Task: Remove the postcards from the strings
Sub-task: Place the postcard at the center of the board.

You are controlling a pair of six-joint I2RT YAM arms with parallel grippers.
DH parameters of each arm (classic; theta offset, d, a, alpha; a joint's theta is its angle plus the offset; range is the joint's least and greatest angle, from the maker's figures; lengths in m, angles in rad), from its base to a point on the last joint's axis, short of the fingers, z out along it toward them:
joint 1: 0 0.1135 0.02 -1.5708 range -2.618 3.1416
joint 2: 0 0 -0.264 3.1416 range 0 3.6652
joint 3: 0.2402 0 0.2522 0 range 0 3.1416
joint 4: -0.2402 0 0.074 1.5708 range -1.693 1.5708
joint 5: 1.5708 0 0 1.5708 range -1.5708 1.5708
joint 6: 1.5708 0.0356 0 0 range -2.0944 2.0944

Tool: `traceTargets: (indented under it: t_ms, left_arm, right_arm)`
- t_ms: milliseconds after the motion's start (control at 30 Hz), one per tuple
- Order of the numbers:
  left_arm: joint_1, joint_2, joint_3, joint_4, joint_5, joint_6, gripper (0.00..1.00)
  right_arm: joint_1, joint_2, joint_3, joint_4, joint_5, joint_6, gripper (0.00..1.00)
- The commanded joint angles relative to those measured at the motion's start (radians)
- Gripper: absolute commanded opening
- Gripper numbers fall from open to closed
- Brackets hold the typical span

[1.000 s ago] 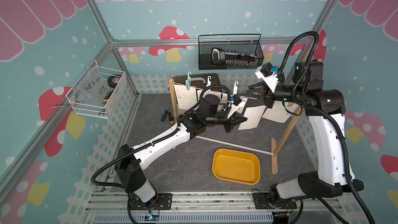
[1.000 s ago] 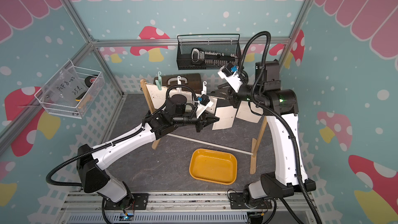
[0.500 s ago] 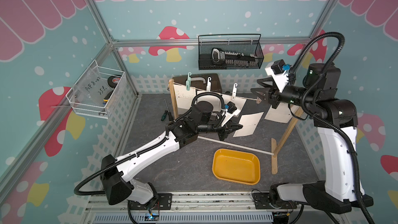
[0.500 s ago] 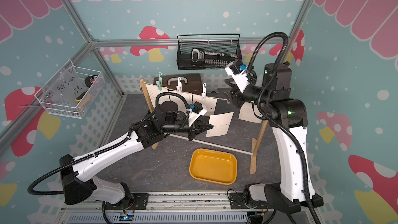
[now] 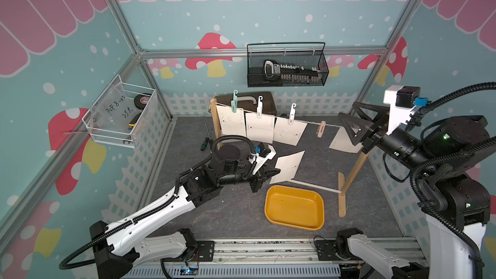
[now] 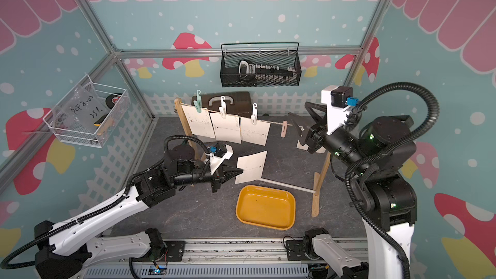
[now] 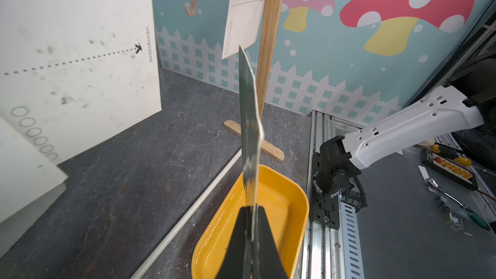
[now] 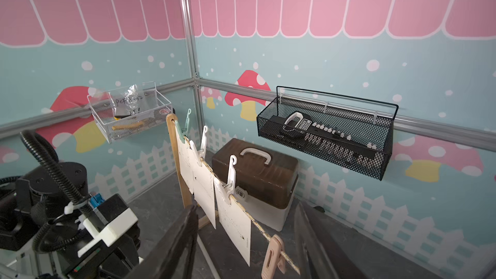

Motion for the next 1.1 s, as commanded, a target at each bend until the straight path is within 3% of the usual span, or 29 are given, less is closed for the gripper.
traceTargets:
  t_ms: [0,133,233,367,500,700,933,1067]
  left_arm:
    - [-0.002,-0.032,-0.030,-0.053,-0.068,0.016,0.00]
    - [0.016,-0.030,-0.049,-0.052,-0.081,0.026,0.00]
    - [0.051,0.001,-0.044,-0.045,-0.023,0.009,0.00]
    - [0.082,0.033,-0.040,-0.023,0.046,-0.024,0.00]
    - [0.082,0.049,-0.043,-0.061,0.083,-0.045,0.00]
    - [0.105,-0.006,-0.085,-0.214,0.079,-0.135,0.00]
    - [0.264,-0.050,-0.162,-0.372,0.106,-0.428,0.00]
    - [0.360,-0.049,-0.211,-0.488,0.137,-0.537,0.00]
  right_arm:
    - [0.004,-0.046,-0.060,0.031,-0.056,0.117,0.58]
    - [0.004,-0.133,-0.256,0.059,-0.235,0.110,0.60]
    - [0.004,-0.230,-0.477,0.178,-0.270,0.127,0.61]
    - [0.005,-0.361,-0.678,0.317,-0.220,0.131,0.63]
    - [0.005,-0.351,-0.710,0.307,-0.208,0.111,0.63]
    - [0.006,-0.322,-0.745,0.257,-0.308,0.054,0.62]
    - [0.006,-0.398,-0.894,0.252,-0.265,0.047,0.61]
    - [0.008,-0.421,-0.920,0.229,-0.282,0.015,0.62]
